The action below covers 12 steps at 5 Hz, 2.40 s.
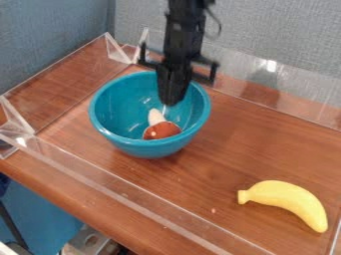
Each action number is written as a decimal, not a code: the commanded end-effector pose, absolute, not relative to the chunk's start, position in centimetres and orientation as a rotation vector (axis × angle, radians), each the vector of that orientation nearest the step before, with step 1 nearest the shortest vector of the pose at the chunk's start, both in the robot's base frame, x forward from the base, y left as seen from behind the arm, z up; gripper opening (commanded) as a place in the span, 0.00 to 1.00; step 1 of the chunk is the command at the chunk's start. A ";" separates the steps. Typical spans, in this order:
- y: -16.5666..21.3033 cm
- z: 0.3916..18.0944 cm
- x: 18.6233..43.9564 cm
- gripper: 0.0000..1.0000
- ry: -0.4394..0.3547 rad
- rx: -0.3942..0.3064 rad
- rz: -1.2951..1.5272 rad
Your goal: Remove the mushroom from the blue bowl and put it on the table
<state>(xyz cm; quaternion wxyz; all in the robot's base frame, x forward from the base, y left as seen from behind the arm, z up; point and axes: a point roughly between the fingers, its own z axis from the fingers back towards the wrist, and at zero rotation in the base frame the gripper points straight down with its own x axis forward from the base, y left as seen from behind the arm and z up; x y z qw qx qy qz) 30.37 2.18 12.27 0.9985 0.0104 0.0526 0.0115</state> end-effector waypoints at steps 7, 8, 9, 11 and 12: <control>-6.8 8.5 22.6 0.00 0.093 0.015 -0.217; -6.7 6.3 22.5 0.00 0.121 0.013 -0.227; -6.7 4.9 22.2 0.00 0.142 0.019 -0.236; -6.7 4.4 21.9 1.00 0.169 0.055 -0.233; -6.7 4.6 22.0 0.00 0.170 0.077 -0.236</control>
